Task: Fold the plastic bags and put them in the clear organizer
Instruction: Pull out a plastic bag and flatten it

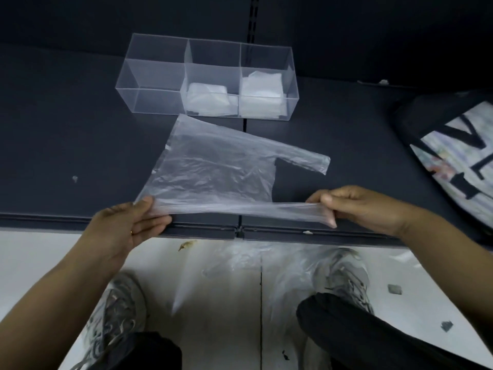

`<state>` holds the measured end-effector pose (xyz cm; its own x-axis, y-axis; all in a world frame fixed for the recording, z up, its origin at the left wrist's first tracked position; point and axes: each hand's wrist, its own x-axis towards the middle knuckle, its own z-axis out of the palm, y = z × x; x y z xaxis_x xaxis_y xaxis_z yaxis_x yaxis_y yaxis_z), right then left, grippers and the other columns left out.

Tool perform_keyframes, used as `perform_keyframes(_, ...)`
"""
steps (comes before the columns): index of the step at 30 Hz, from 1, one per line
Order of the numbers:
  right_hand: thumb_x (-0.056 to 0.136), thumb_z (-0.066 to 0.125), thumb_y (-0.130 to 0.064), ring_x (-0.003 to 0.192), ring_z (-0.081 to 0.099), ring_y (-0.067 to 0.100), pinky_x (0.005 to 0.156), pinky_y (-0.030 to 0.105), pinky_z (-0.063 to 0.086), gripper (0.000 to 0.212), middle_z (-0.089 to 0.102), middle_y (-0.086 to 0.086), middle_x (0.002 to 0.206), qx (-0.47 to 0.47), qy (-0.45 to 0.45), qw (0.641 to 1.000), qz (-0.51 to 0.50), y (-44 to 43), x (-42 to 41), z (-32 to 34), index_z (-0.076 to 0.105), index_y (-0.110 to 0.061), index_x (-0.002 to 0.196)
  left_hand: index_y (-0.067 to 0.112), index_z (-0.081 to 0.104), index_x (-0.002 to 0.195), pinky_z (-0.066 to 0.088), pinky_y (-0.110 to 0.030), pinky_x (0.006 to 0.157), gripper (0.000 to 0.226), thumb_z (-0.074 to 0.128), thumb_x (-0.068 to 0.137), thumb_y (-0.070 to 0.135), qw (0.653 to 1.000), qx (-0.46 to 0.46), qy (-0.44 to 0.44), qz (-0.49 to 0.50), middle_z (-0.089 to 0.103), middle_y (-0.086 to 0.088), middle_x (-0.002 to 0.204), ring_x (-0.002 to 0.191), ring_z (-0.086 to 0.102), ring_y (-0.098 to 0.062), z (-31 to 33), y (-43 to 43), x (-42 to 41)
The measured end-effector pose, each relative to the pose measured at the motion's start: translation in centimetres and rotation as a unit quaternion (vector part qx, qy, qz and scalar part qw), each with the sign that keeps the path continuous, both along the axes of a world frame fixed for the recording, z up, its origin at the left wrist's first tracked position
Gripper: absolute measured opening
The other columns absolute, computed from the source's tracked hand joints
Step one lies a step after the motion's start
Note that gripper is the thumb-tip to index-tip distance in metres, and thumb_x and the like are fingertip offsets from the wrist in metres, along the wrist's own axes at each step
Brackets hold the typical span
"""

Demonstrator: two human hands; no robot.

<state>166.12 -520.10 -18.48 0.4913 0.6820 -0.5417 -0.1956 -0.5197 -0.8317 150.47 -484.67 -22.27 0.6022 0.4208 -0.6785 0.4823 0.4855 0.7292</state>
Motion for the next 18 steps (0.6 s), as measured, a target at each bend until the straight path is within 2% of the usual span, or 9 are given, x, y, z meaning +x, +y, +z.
perform_keyframes(2, 0.083, 0.056, -0.043, 0.08, 0.064, 0.02, 0.083, 0.032, 0.05, 0.043, 0.063, 0.021, 0.08, -0.043, -0.051, 0.997, -0.039, -0.2, 0.9, -0.2, 0.061, -0.004, 0.065, 0.002, 0.065, 0.091, 0.056, -0.023, 0.055, 0.017, 0.063, 0.088, 0.019, 0.999, 0.021, 0.006, -0.028, 0.074, -0.017, 0.082, 0.076, 0.073, -0.025, 0.0, -0.4, 0.3)
perform_keyframes(4, 0.076, 0.065, -0.039, 0.063, 0.059, 0.012, 0.063, 0.02, 0.05, 0.041, 0.064, 0.01, 0.069, -0.028, -0.058, 0.995, -0.075, -0.8, 1.7, -0.5, 0.061, 0.001, 0.072, 0.002, 0.067, 0.092, 0.056, -0.023, 0.056, 0.018, 0.064, 0.086, 0.019, 0.997, 0.047, 0.014, -0.054, 0.074, -0.018, 0.083, 0.078, 0.073, -0.027, 0.0, -0.7, 0.4)
perform_keyframes(5, 0.075, 0.068, -0.034, 0.061, 0.057, 0.011, 0.059, 0.019, 0.048, 0.031, 0.064, 0.009, 0.067, -0.012, -0.05, 0.996, -0.079, -1.2, 1.9, -0.6, 0.063, -0.003, 0.073, 0.003, 0.068, 0.092, 0.057, -0.023, 0.056, 0.018, 0.065, 0.086, 0.019, 0.996, 0.058, 0.019, -0.063, 0.074, -0.018, 0.084, 0.078, 0.073, -0.027, 0.1, -0.8, 0.5)
perform_keyframes(7, 0.076, 0.069, -0.018, 0.062, 0.058, 0.011, 0.063, 0.019, 0.05, 0.01, 0.064, 0.008, 0.068, 0.029, -0.01, 0.997, -0.067, -2.3, 2.2, -0.5, 0.068, -0.009, 0.077, 0.004, 0.068, 0.094, 0.057, -0.024, 0.056, 0.018, 0.065, 0.086, 0.019, 0.995, 0.071, 0.027, -0.069, 0.074, -0.018, 0.084, 0.077, 0.073, -0.027, 0.1, -0.9, 0.5)
perform_keyframes(8, 0.076, 0.069, -0.011, 0.066, 0.06, 0.012, 0.066, 0.02, 0.051, 0.007, 0.065, 0.008, 0.071, 0.049, 0.015, 0.997, -0.057, -3.0, 2.3, -0.3, 0.069, -0.008, 0.081, 0.003, 0.068, 0.094, 0.057, -0.024, 0.056, 0.018, 0.065, 0.086, 0.019, 0.995, 0.072, 0.029, -0.068, 0.074, -0.017, 0.083, 0.077, 0.073, -0.027, 0.1, -1.0, 0.6)
perform_keyframes(10, 0.075, 0.068, 0.002, 0.074, 0.063, 0.015, 0.072, 0.022, 0.052, 0.016, 0.067, 0.011, 0.079, 0.073, 0.06, 0.995, -0.024, -4.1, 2.4, 0.1, 0.069, -0.001, 0.091, 0.002, 0.067, 0.093, 0.057, -0.023, 0.054, 0.018, 0.064, 0.087, 0.019, 0.995, 0.072, 0.027, -0.064, 0.074, -0.017, 0.081, 0.075, 0.073, -0.027, 0.3, -1.1, 0.6)
perform_keyframes(12, 0.073, 0.067, 0.008, 0.074, 0.063, 0.017, 0.073, 0.024, 0.052, 0.021, 0.066, 0.012, 0.081, 0.08, 0.081, 0.993, 0.002, -4.4, 2.0, 0.6, 0.072, -0.003, 0.089, 0.003, 0.067, 0.09, 0.056, -0.022, 0.053, 0.017, 0.063, 0.087, 0.018, 0.995, 0.073, 0.022, -0.061, 0.074, -0.016, 0.079, 0.072, 0.073, -0.025, 0.4, -1.2, 0.7)
perform_keyframes(15, 0.068, 0.07, 0.005, 0.065, 0.063, 0.015, 0.066, 0.022, 0.053, 0.018, 0.066, 0.009, 0.073, 0.059, 0.036, 0.997, -0.025, -3.5, 1.2, 1.0, 0.073, -0.012, 0.073, 0.003, 0.067, 0.087, 0.056, -0.022, 0.053, 0.015, 0.063, 0.088, 0.018, 0.995, 0.075, 0.02, -0.057, 0.074, -0.015, 0.077, 0.07, 0.073, -0.024, 0.5, -1.5, 0.7)
perform_keyframes(18, 0.069, 0.074, -0.006, 0.051, 0.059, 0.011, 0.054, 0.019, 0.051, 0.012, 0.064, 0.004, 0.059, 0.042, -0.046, 0.988, -0.14, -1.7, 0.4, 0.4, 0.063, -0.008, 0.066, 0.003, 0.067, 0.088, 0.056, -0.022, 0.053, 0.015, 0.062, 0.089, 0.017, 0.995, 0.086, 0.016, -0.056, 0.074, -0.014, 0.077, 0.07, 0.073, -0.024, 0.5, -1.6, 0.6)
